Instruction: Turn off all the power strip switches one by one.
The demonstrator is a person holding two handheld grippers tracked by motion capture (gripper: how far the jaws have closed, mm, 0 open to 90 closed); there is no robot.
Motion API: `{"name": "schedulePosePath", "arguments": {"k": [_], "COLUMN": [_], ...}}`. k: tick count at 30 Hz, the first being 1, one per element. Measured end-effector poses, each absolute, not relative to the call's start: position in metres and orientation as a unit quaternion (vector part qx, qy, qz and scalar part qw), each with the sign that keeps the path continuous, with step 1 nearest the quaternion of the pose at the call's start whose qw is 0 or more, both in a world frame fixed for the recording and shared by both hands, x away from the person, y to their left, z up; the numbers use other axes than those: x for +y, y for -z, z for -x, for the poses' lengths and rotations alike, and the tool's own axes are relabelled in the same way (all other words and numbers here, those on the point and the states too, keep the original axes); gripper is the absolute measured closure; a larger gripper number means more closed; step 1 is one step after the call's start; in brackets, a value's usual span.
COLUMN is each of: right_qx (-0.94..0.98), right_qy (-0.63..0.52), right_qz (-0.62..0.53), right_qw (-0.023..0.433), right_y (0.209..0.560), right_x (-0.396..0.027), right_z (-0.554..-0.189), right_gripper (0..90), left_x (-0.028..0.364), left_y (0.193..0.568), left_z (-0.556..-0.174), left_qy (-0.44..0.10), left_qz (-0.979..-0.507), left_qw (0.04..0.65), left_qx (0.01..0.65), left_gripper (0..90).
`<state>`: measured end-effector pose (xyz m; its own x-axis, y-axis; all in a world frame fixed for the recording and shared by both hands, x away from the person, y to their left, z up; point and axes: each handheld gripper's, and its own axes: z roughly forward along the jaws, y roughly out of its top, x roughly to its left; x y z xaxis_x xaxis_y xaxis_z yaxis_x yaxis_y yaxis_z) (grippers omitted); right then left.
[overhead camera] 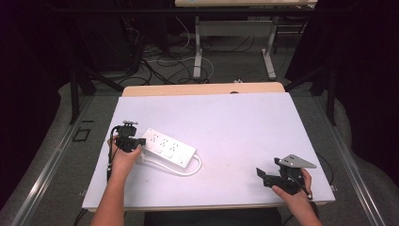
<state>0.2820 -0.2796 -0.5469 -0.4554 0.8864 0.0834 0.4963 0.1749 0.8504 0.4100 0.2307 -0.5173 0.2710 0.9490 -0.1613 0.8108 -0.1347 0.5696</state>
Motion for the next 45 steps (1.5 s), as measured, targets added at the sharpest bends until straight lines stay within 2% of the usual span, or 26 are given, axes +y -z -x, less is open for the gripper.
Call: {"name": "schedulePosePath", "arguments": {"k": [24, 45], "right_qx": [0.734, 0.734], "right_qy": [-0.436, -0.437], "right_qz": [-0.471, -0.471], "right_qw": [0.225, 0.221], "right_y": [0.5471, 0.5478], "right_x": [-0.2791, -0.2802], "right_z": [-0.2822, -0.2843], "right_gripper": [16.1, 16.2], "left_x": [0.2300, 0.2347], "left_y": [0.5217, 0.5187], "left_z": [-0.4109, -0.4068], "left_qy": [-0.124, -0.128], "left_qz": [-0.750, -0.733], "left_qw": [0.276, 0.294], "left_qx": [0.588, 0.600], "left_gripper": [90.0, 90.0]}}
